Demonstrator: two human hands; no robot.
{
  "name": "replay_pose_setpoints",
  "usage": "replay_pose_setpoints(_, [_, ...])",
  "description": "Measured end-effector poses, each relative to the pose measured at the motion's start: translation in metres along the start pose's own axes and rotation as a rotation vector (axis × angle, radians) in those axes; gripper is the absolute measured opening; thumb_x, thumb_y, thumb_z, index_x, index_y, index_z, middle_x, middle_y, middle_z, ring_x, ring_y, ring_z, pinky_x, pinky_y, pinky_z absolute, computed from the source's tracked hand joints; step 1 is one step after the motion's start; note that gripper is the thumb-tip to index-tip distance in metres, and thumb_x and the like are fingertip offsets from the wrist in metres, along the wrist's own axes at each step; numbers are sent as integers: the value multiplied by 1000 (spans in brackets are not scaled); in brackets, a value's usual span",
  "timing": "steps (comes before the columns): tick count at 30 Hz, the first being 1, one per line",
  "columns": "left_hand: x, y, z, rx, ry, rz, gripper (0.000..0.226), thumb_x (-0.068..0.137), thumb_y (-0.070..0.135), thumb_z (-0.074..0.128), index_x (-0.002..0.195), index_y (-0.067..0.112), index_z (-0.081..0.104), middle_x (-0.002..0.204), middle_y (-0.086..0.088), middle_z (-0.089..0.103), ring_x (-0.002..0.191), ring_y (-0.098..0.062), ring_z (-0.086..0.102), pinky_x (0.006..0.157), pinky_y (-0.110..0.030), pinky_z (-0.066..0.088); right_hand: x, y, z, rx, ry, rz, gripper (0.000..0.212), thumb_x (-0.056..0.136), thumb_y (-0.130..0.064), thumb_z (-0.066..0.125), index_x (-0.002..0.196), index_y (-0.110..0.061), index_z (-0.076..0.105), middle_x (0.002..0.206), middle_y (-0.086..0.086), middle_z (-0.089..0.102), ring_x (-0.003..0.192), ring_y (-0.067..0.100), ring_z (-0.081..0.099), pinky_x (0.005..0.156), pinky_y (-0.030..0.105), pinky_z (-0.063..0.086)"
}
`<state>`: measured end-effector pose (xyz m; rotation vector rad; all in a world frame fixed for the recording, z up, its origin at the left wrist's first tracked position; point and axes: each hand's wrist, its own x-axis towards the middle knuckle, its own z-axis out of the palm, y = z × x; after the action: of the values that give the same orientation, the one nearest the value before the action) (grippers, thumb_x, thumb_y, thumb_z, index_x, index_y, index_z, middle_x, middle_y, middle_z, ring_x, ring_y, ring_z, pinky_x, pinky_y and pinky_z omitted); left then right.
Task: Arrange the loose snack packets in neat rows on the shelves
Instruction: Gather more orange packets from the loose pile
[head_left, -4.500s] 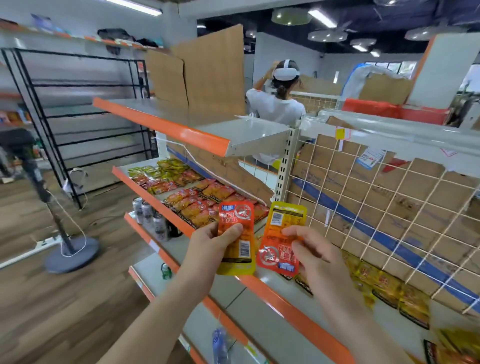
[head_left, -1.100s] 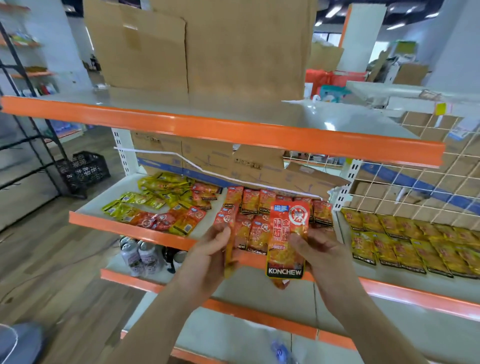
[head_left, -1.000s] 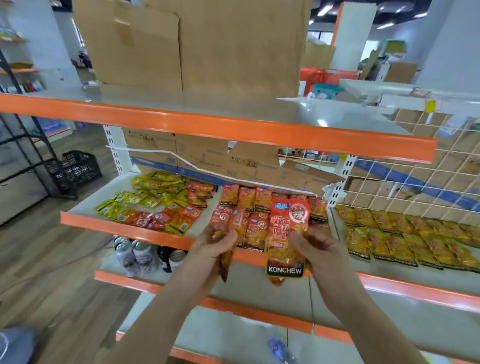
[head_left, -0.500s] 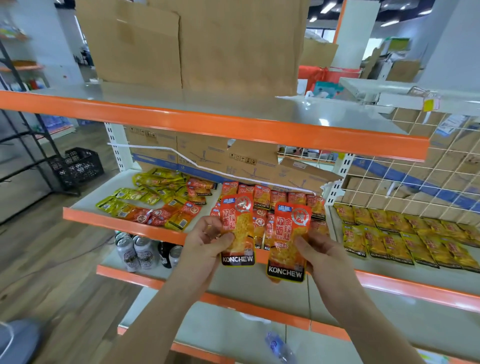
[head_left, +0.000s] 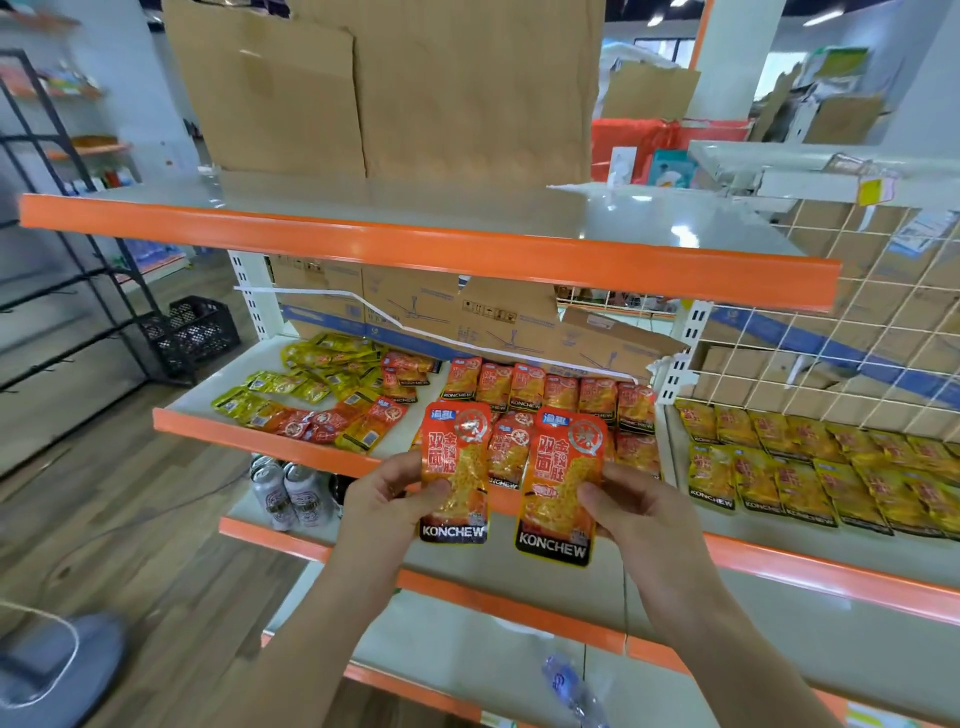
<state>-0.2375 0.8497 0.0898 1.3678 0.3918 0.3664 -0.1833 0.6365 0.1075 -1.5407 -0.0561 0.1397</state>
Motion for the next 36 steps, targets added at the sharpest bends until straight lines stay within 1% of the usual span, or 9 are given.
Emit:
replay_pose_setpoints(5, [-9,2,4,56,-1,-8,41,84,-10,66,88,27,81,97,-6,78,100,-37,70,96,-58,52,-4,1,-2,-10,0,-27,21,86,2,71,90,-19,73,67,-17,71,60,-1,62,59,18,50])
replay_pose_setpoints(8, [-7,1,1,93,10,-1,44,83,-12,66,81,29,82,89,-4,78,90,-28,73,86,-44,58,-5,4,1,-16,12,-28,33,84,7,70,76,-25,67,58,-21,67,51,-7,58,50,7,44])
replay_pose_setpoints(10, [-1,1,-5,79,17,-1,42,83,-13,66,78,26,82,86,-4,78,83,-23,72,80,-36,57,-1,6,7,5,32,-6,30,82,7,71,75,-21,67,54,-17,66,45,-4,55,51,10,44])
replay_pose_setpoints(14, [19,-4,-26,36,41,-54,29,81,-13,69,90,13,79,90,-7,78,85,-25,74,82,-40,55,15,13,28,32,74,61,15,82,-3,76,93,-12,72,55,-2,62,53,16,46,58,31,38])
replay_pose_setpoints(20, [49,-7,-60,87,16,-69,30,79,-11,73,86,17,79,86,-5,78,82,-22,74,77,-34,55,28,16,71,10,151,36,13,84,1,71,91,-10,72,56,-8,65,48,2,54,59,28,42])
replay_pose_setpoints(23, [65,-10,-73,103,10,-104,28,80,-7,75,86,20,81,88,-4,78,87,-25,74,86,-44,58,35,25,90,-8,164,65,12,88,1,67,93,-10,71,57,-8,65,47,1,54,61,29,43])
replay_pose_setpoints(26, [86,-8,-87,100,-13,-107,24,81,-5,75,98,12,79,87,-2,78,87,-23,73,87,-47,57,43,30,109,-16,197,76,14,90,-1,66,98,-12,70,66,-4,68,62,11,59,69,32,48])
replay_pose_setpoints(31, [120,6,-111,117,-22,-38,29,79,-4,77,74,25,77,75,8,76,73,-9,67,67,-22,49,71,27,149,-54,165,49,19,93,5,57,87,-5,71,68,0,60,69,19,50,70,35,41])
replay_pose_setpoints(36, [154,12,-144,170,-24,30,39,79,-13,72,64,23,76,61,12,69,62,-3,62,61,-14,49,102,26,181,-160,123,-9,17,92,-1,61,82,-10,72,68,2,57,68,20,46,69,38,37])
